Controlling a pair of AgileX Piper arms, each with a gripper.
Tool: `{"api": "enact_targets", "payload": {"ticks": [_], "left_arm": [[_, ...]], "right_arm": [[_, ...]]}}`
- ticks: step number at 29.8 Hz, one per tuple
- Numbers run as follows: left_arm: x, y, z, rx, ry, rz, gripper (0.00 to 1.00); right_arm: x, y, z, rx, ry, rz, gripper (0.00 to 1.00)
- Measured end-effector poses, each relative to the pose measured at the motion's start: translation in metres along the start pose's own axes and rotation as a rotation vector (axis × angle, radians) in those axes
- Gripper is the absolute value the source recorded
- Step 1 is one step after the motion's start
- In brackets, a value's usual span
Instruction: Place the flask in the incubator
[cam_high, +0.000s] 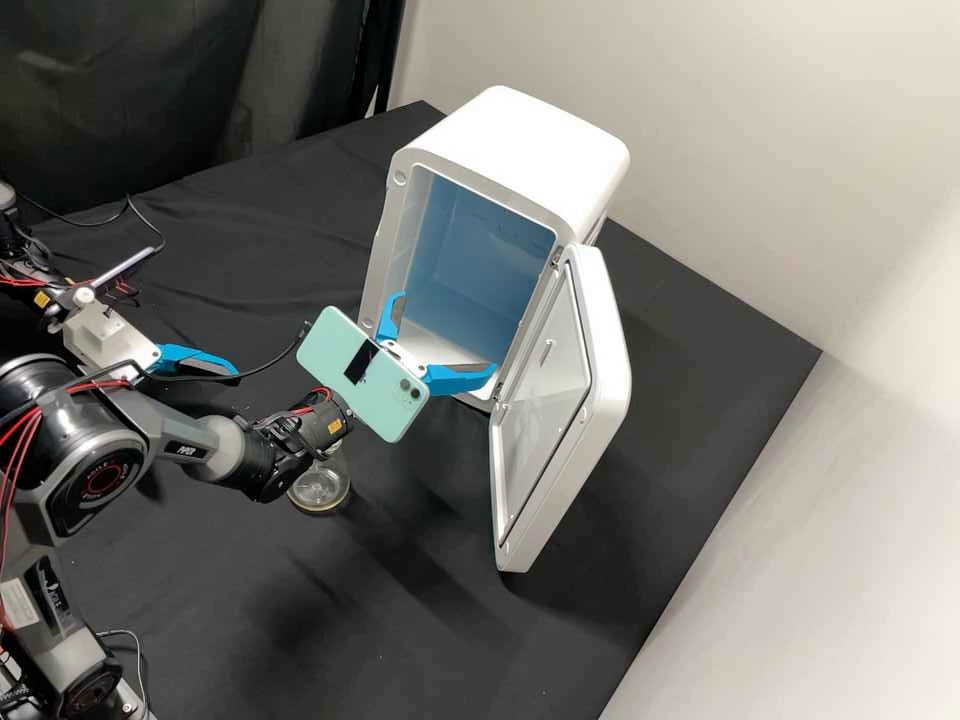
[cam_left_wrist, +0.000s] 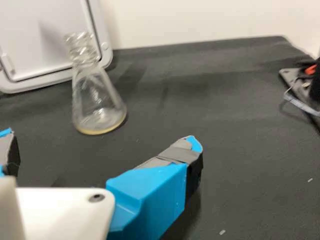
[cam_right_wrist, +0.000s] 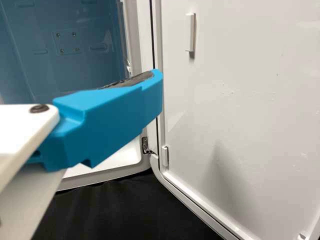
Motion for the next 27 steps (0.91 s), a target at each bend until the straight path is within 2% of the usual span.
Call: {"api": "enact_targets", "payload": {"ticks": [3, 8, 10, 13, 16, 17, 20, 21, 24, 27], "left_arm": [[-0.002, -0.0014, -0.008, 0.006, 0.012, -0.009, 1.0], [-0.007, -0.0006, -0.023, 0.004, 0.041, -0.01, 1.0], [-0.012, 0.0031, -0.028, 0.001, 0.058, 0.003, 1.0], [-0.018, 0.0123, -0.036, -0.009, 0.072, 0.039, 1.0], [-0.025, 0.021, -0.043, -0.028, 0.081, 0.073, 1.0], [-0.027, 0.0242, -0.045, -0.04, 0.08, 0.085, 1.0], [-0.033, 0.031, -0.051, -0.043, 0.085, 0.111, 1.0], [-0.034, 0.032, -0.052, -0.048, 0.087, 0.115, 1.0], [-0.037, 0.0343, -0.057, -0.045, 0.1, 0.13, 1.0], [-0.04, 0.0324, -0.059, -0.052, 0.115, 0.125, 1.0]], "right_arm": [[0.0, 0.0, 0.0, 0.0, 0.0, 0.0, 1.0], [0.0, 0.0, 0.0, 0.0, 0.0, 0.0, 1.0], [0.0, 0.0, 0.0, 0.0, 0.0, 0.0, 1.0], [0.0, 0.0, 0.0, 0.0, 0.0, 0.0, 1.0], [0.0, 0.0, 0.0, 0.0, 0.0, 0.0, 1.0], [0.0, 0.0, 0.0, 0.0, 0.0, 0.0, 1.0], [0.0, 0.0, 0.0, 0.0, 0.0, 0.0, 1.0], [0.0, 0.0, 0.0, 0.0, 0.0, 0.0, 1.0], [0.0, 0.0, 0.0, 0.0, 0.0, 0.0, 1.0], [0.0, 0.0, 0.0, 0.0, 0.0, 0.0, 1.0]]}}
